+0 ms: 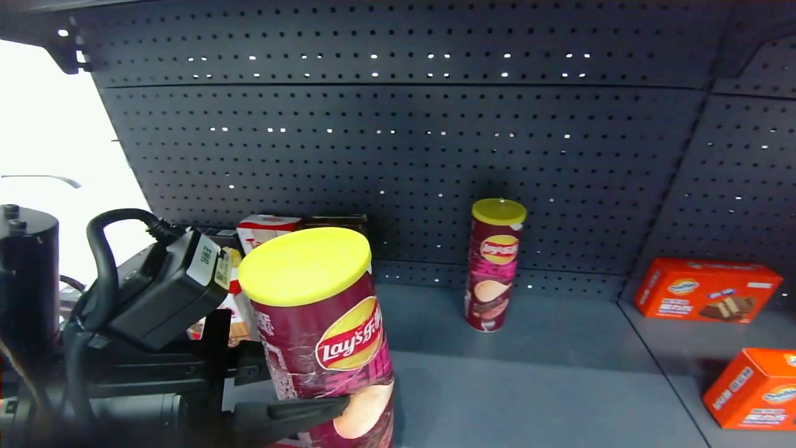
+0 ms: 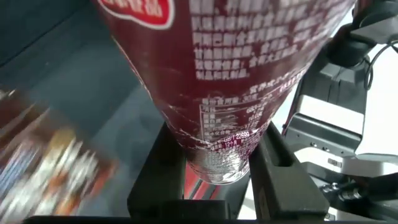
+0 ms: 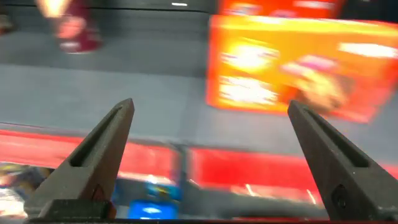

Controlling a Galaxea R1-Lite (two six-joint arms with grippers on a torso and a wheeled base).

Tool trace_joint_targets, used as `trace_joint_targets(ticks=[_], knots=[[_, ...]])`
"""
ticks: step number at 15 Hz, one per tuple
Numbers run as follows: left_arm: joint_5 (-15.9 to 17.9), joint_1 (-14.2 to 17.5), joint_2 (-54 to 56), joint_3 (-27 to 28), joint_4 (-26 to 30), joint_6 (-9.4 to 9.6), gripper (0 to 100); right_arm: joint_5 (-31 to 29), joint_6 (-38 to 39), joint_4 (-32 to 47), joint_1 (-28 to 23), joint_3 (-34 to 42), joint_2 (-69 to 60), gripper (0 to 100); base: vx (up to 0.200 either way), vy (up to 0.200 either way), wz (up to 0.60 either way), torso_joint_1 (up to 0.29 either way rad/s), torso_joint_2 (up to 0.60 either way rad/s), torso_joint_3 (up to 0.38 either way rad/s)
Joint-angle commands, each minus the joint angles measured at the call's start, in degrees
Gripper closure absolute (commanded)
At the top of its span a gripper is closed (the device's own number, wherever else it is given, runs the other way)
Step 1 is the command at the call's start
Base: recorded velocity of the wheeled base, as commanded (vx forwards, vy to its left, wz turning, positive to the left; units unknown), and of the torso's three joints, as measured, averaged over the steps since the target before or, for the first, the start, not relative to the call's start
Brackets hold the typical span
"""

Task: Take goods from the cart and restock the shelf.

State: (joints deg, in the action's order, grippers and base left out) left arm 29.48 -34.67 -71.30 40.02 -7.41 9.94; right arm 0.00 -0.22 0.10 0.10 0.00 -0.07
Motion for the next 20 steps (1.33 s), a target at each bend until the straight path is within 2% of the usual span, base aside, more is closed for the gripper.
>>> trace_joint_targets(ticks=[1, 2, 11, 20], knots=[[-0.03, 0.04, -0.33, -0.03, -0.06, 0.0, 100, 0.0, -0.04, -0.01, -0.01, 0.0, 0.07, 0, 0.0, 0.0, -0.6, 0.007, 0.01, 0.007], [-0.03, 0.13, -0.42, -0.03, -0.06, 0.0, 100, 0.0, -0.04, -0.01, -0.01, 0.0, 0.07, 0, 0.0, 0.0, -0.6, 0.002, 0.01, 0.002], [-0.3, 2.68, -0.59, -0.21, -0.15, 0.08, 100, 0.0, -0.04, -0.01, -0.1, 0.0, 0.07, 0, 0.0, 0.0, 0.0, 0.0, 0.0, 0.0], [-0.3, 2.68, -0.5, -1.0, -0.15, 0.08, 100, 0.0, 0.13, -0.01, -0.01, 0.0, 0.07, 0, 0.0, 0.0, 0.07, 0.0, 0.0, 0.001]])
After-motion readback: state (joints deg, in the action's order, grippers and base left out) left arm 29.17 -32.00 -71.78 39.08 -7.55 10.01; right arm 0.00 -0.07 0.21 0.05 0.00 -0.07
